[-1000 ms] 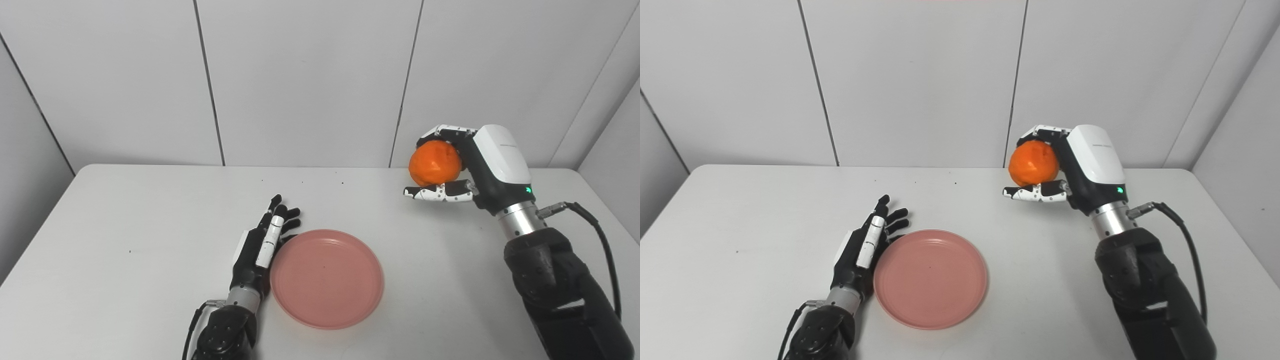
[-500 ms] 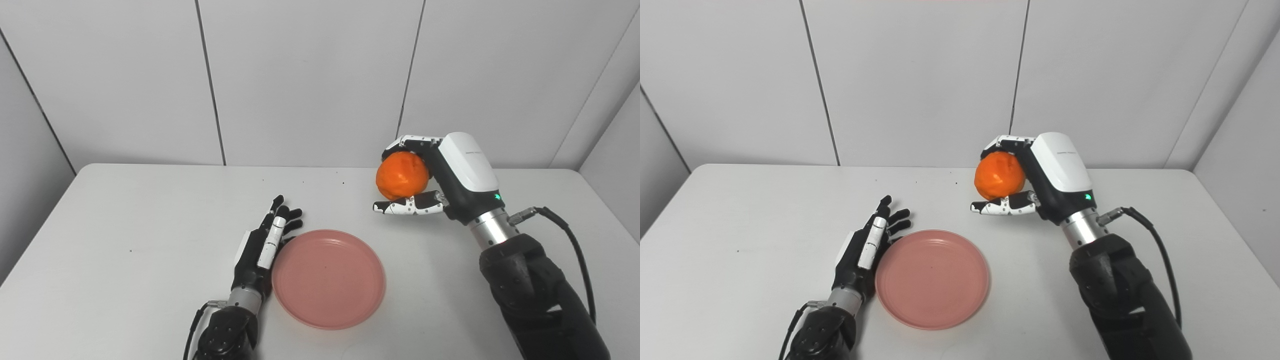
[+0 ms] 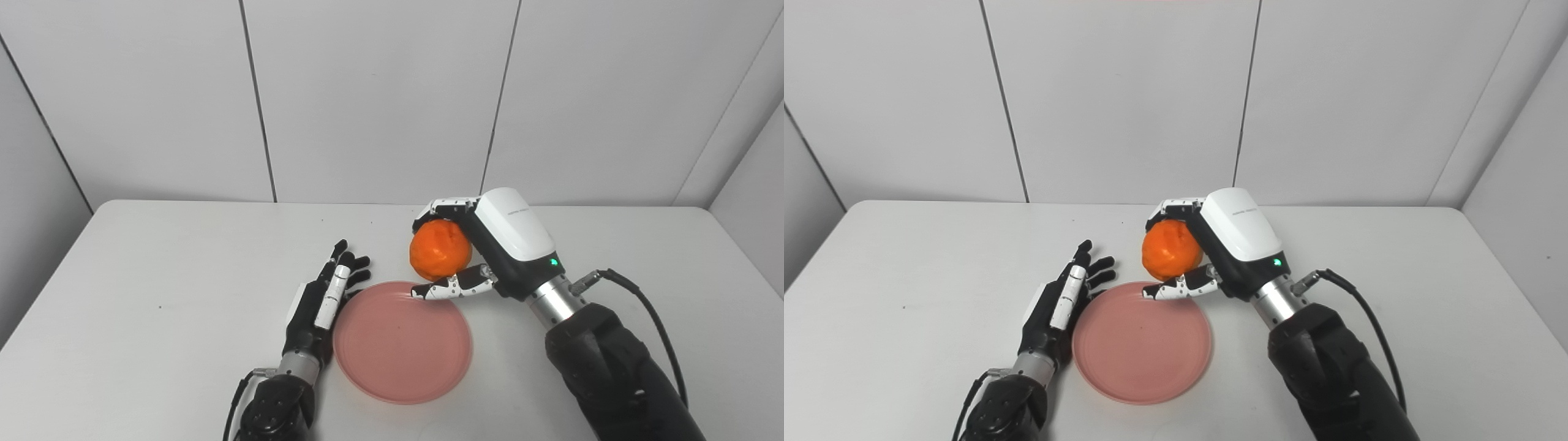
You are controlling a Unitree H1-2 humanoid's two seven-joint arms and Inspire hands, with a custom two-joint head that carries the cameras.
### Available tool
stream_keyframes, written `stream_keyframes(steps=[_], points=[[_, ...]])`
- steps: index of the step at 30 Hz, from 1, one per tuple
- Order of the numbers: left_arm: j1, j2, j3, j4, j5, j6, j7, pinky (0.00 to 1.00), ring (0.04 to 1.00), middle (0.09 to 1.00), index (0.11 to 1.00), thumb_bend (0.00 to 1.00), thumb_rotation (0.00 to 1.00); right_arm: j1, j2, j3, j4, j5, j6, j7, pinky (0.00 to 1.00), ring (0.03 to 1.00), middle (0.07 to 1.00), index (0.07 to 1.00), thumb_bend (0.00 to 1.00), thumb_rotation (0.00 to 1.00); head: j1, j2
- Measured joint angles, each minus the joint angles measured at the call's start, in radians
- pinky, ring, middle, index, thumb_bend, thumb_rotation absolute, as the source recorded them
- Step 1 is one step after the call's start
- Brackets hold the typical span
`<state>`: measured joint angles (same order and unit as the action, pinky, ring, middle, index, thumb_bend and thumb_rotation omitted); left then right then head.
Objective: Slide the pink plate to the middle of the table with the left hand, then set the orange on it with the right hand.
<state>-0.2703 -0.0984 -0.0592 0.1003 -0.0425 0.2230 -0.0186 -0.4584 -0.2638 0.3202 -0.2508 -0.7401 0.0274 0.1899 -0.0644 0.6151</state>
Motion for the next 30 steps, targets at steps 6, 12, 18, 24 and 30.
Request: stream_keyframes(steps=[6,12,18,24,30], points=[[0.0,0.0,0.001,-0.001,0.0,0.002,-0.001,0.73,0.835,0.835,0.965,0.68,0.89,0.014,0.01,0.064,0.078,-0.037,-0.018,0.002,0.23,0.325,0.48,0.494,0.5,0.17,0.0,0.002],[0.001,0.001,0.0,-0.003,0.0,0.004,0.0,0.73,0.847,0.873,0.963,0.67,0.91,0.034,0.012,0.116,0.112,-0.064,-0.034,0.023,0.26,0.352,0.482,0.496,0.5,0.17,-0.003,0.005],[0.001,0.001,-0.001,-0.002,0.0,0.005,0.0,0.73,0.852,0.876,0.968,0.67,0.91,0.032,0.012,0.143,0.154,-0.073,-0.046,0.036,0.27,0.365,0.5,0.496,0.5,0.17,-0.003,0.005],[-0.001,0.0,-0.002,0.001,0.001,0.005,0.0,0.69,0.857,0.912,0.959,0.66,0.91,0.022,0.01,0.189,0.213,-0.084,-0.085,0.054,0.29,0.375,0.527,0.498,0.49,0.17,0.003,0.003],[-0.002,0.001,-0.002,0.003,0.001,0.005,0.0,0.67,0.844,0.889,0.958,0.65,0.91,0.007,0.006,0.201,0.232,-0.085,-0.094,0.097,0.29,0.383,0.528,0.498,0.49,0.17,0.002,0.005]])
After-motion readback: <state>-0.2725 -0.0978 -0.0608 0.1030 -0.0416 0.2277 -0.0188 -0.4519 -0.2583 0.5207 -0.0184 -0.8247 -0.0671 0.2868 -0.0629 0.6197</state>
